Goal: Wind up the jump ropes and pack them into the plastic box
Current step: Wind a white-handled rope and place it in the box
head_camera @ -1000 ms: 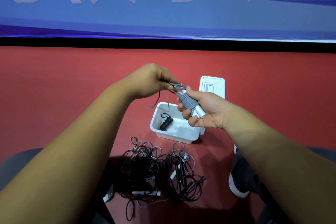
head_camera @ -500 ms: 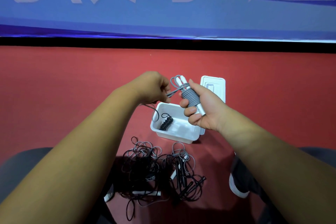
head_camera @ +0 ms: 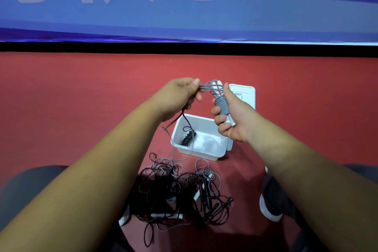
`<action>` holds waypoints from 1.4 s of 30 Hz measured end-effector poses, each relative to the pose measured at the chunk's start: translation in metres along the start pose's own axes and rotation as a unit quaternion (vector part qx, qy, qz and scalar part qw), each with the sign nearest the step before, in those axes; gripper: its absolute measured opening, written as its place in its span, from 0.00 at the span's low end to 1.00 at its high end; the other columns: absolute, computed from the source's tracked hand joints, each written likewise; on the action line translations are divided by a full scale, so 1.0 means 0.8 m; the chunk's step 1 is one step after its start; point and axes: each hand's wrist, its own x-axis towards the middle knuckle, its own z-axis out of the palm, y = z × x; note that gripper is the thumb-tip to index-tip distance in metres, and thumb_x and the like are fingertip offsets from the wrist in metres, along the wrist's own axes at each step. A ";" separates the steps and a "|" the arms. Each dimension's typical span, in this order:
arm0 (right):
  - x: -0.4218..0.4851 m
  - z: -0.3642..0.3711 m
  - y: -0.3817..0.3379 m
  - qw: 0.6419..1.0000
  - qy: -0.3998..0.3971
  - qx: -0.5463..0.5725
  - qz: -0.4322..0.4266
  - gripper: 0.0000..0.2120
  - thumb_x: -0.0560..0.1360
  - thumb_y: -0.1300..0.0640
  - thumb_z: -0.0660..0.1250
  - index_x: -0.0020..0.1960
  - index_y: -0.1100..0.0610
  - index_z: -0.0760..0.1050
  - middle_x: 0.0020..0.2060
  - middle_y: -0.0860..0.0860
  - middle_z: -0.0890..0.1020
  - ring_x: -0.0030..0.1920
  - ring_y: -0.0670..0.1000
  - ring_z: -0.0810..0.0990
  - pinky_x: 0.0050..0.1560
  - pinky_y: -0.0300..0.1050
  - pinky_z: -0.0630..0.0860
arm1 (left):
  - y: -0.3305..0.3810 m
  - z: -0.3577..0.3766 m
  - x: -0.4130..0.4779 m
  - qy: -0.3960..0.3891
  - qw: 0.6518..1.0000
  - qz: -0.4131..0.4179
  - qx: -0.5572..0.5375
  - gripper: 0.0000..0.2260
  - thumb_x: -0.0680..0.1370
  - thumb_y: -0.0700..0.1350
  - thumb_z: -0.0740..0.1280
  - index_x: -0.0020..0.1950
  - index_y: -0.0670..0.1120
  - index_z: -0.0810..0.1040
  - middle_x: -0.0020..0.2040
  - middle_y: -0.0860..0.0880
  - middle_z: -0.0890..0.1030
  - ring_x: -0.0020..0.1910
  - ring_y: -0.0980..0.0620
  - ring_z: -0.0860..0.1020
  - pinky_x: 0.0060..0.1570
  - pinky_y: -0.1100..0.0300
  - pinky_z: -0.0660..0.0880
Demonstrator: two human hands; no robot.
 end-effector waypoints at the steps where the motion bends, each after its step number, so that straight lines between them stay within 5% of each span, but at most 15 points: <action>1: 0.000 -0.001 -0.002 1.000 0.003 0.003 -0.002 0.31 0.71 0.22 0.68 0.54 0.49 0.75 0.34 0.45 0.74 0.28 0.44 0.62 0.26 0.36 0.53 | 0.000 -0.003 0.001 -0.008 1.000 0.004 0.005 0.12 0.87 0.45 0.61 0.54 0.40 0.81 0.41 0.46 0.82 0.32 0.53 0.68 0.34 0.60 0.68; 6: -0.003 -0.003 -0.009 1.000 -0.008 -0.012 -0.010 0.32 0.70 0.21 0.68 0.53 0.48 0.74 0.34 0.45 0.73 0.28 0.44 0.62 0.25 0.36 0.53 | -0.001 -0.018 -0.001 -0.043 0.983 0.021 0.179 0.05 0.83 0.41 0.69 0.51 0.47 0.85 0.44 0.50 0.87 0.35 0.55 0.74 0.37 0.65 0.72; 11: -0.009 -0.002 -0.007 0.998 -0.058 -0.023 0.013 0.19 0.77 0.33 0.68 0.49 0.50 0.77 0.34 0.46 0.73 0.26 0.46 0.60 0.23 0.35 0.53 | -0.009 -0.026 0.006 -0.016 0.956 -0.029 0.290 0.06 0.74 0.45 0.80 0.49 0.51 0.88 0.31 0.56 0.81 0.25 0.58 0.70 0.31 0.65 0.69; 15: -0.010 0.001 -0.001 0.994 -0.090 -0.054 0.029 0.18 0.78 0.36 0.65 0.51 0.51 0.76 0.34 0.47 0.72 0.25 0.46 0.60 0.24 0.35 0.52 | -0.024 -0.029 0.005 -0.019 0.934 -0.027 0.357 0.05 0.72 0.49 0.81 0.44 0.50 0.88 0.34 0.54 0.85 0.30 0.61 0.76 0.38 0.63 0.73; 19: -0.011 0.004 -0.005 0.994 -0.101 -0.035 0.024 0.18 0.80 0.37 0.63 0.50 0.52 0.77 0.33 0.47 0.70 0.23 0.45 0.61 0.21 0.34 0.53 | -0.027 -0.029 0.004 -0.025 0.954 -0.016 0.300 0.07 0.79 0.48 0.75 0.44 0.45 0.87 0.32 0.52 0.84 0.28 0.56 0.77 0.37 0.63 0.75; 26: -0.010 -0.001 -0.021 0.996 -0.084 0.017 0.011 0.20 0.81 0.37 0.62 0.52 0.54 0.77 0.32 0.47 0.69 0.23 0.43 0.60 0.19 0.35 0.54 | -0.019 -0.046 -0.001 -0.125 0.986 -0.055 0.099 0.13 0.85 0.33 0.63 0.65 0.42 0.83 0.46 0.46 0.85 0.49 0.50 0.82 0.60 0.56 0.79; 32: -0.012 -0.002 -0.022 0.994 -0.104 0.034 0.013 0.19 0.80 0.38 0.64 0.50 0.54 0.77 0.33 0.47 0.69 0.23 0.44 0.61 0.19 0.35 0.55 | -0.026 -0.038 -0.007 -0.145 0.981 -0.122 0.039 0.11 0.84 0.36 0.64 0.60 0.45 0.84 0.48 0.45 0.86 0.51 0.50 0.85 0.58 0.54 0.81; 37: -0.016 -0.002 -0.025 0.990 -0.136 0.038 0.023 0.19 0.80 0.37 0.64 0.48 0.54 0.77 0.32 0.46 0.69 0.22 0.43 0.61 0.19 0.35 0.54 | -0.024 -0.032 -0.007 -0.117 0.984 -0.107 0.078 0.05 0.84 0.39 0.67 0.55 0.42 0.83 0.42 0.46 0.85 0.44 0.52 0.84 0.43 0.60 0.82; 42: -0.024 0.004 -0.019 0.983 -0.177 0.007 0.047 0.21 0.81 0.37 0.63 0.49 0.55 0.77 0.31 0.46 0.68 0.21 0.42 0.61 0.19 0.34 0.52 | -0.025 -0.028 -0.001 -0.101 0.976 -0.067 0.183 0.02 0.81 0.37 0.70 0.51 0.39 0.82 0.42 0.46 0.85 0.41 0.54 0.83 0.48 0.54 0.83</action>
